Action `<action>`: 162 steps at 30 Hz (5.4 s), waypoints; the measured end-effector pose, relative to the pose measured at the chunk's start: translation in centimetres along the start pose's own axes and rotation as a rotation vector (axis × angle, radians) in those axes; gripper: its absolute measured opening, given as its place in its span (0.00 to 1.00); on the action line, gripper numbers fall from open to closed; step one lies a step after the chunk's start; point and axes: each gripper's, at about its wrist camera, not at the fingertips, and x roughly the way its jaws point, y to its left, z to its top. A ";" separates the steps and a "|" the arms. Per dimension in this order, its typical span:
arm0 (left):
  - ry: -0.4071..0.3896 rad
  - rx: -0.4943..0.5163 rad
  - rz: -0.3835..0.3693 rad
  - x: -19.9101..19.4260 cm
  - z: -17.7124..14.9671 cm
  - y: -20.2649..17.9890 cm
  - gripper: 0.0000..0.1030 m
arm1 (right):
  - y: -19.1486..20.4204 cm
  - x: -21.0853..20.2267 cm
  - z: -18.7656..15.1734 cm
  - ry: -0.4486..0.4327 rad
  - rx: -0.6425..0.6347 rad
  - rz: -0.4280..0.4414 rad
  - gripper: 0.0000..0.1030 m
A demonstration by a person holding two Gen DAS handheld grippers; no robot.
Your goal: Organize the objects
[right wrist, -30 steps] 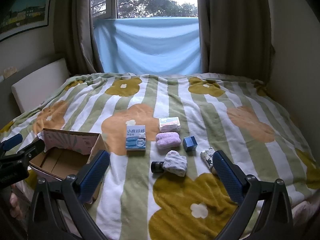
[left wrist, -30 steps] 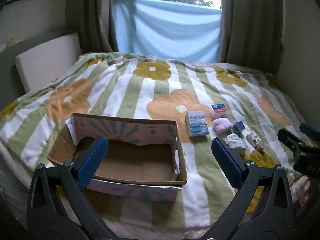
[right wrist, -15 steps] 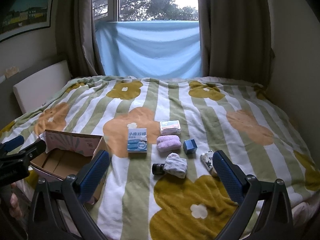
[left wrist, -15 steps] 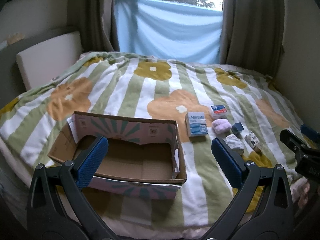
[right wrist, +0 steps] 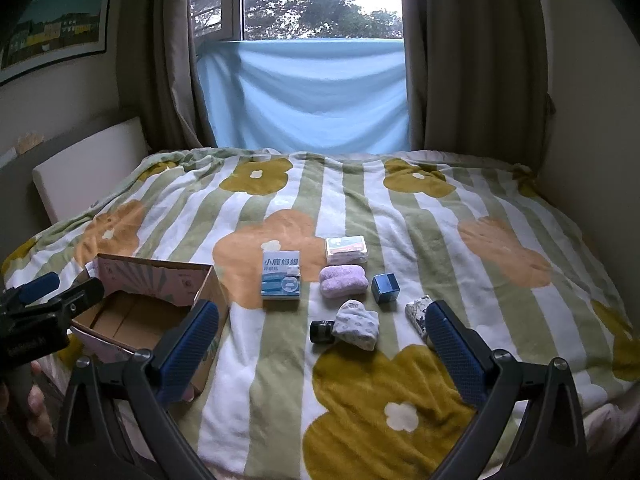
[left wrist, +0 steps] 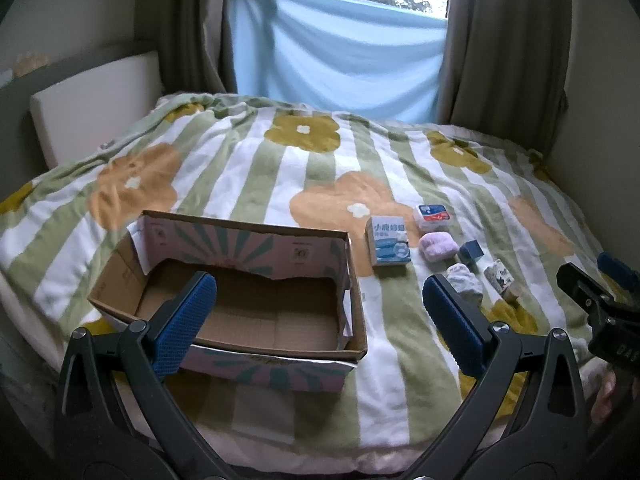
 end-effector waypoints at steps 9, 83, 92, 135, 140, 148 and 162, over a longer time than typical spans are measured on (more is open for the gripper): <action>-0.001 0.022 0.000 0.0 -0.1 -0.5 0.99 | 0.1 0.0 -0.1 0.001 -0.004 -0.008 1.00; 0.339 0.133 0.112 32.5 2.3 -14.1 0.99 | -12.0 27.4 -0.3 0.370 -0.134 0.046 0.81; 0.325 0.176 0.122 32.7 2.1 -15.6 0.99 | -12.0 28.1 -0.6 0.373 -0.135 0.052 0.80; 0.284 0.084 -0.047 26.8 4.0 -14.6 0.63 | -11.6 25.3 0.2 0.359 -0.085 0.068 0.33; 0.242 0.087 -0.070 23.0 5.1 -14.6 0.63 | -10.7 21.8 1.7 0.313 -0.096 0.071 0.33; 0.184 0.091 -0.094 17.3 6.2 -13.3 0.63 | -8.3 17.2 3.9 0.235 -0.131 0.084 0.33; 0.125 0.017 -0.057 11.0 7.4 -4.7 0.63 | -0.7 13.0 6.7 0.172 -0.193 0.149 0.33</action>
